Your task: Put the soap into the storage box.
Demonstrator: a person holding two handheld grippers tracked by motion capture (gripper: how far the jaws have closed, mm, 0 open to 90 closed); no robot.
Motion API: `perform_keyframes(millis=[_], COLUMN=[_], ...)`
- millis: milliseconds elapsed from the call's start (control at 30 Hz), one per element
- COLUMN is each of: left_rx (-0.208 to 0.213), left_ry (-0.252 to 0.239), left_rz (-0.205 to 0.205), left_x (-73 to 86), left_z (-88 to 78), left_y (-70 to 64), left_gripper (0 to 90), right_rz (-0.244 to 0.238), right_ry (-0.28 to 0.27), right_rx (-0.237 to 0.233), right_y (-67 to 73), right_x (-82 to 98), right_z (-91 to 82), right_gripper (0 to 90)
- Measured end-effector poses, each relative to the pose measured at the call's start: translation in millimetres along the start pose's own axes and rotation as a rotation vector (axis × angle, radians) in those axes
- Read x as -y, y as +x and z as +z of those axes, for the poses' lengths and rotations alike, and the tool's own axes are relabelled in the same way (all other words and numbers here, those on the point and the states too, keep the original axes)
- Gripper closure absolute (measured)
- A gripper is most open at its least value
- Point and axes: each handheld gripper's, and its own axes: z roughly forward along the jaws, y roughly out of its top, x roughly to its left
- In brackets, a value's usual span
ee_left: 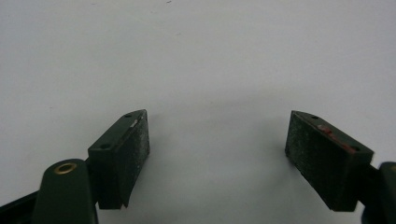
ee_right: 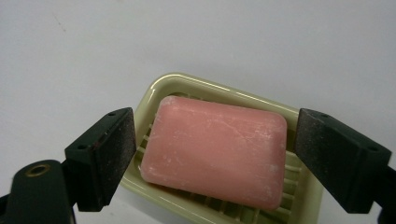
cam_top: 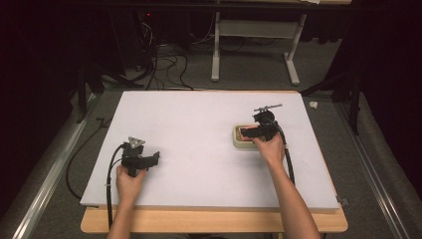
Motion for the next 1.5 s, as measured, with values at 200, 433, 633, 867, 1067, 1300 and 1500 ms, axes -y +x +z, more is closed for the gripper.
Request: perform_keyframes(millis=[200,433,633,867,1067,1300,1500], left_rx=[0.0,0.0,0.0,0.0,0.0,0.0,0.0], left_ry=[0.0,0.0,0.0,0.0,0.0,0.0,0.0], left_rz=[0.001,0.001,0.001,0.001,0.0,0.001,0.001], left_x=[0.0,0.0,0.0,0.0,0.0,0.0,0.0], left_z=[0.0,0.0,-0.1,0.0,0.0,0.0,0.0], left_y=[0.0,-0.1,-0.1,-0.1,-0.1,0.0,0.0], left_gripper=[22.4,22.3,22.4,22.4,22.4,22.4,22.3], right_rz=[-0.024,-0.026,-0.037,-0.043,-0.039,-0.032,-0.024], right_ry=[-0.025,-0.064,-0.093,-0.124,-0.139,-0.162,-0.176], right_rx=[-0.002,-0.012,-0.017,-0.02,-0.023,-0.034,-0.048], right_y=[0.9,-1.5,-2.5,-3.7,-9.1,-14.0,-17.8], right_x=[0.6,1.0,2.4,6.6,13.4,20.5,29.1], right_z=[-10.1,-22.7,-31.5,-39.8,-44.6,-54.8,-61.6], right_gripper=[14.5,15.9,16.7,18.3,19.3,20.0,21.1])
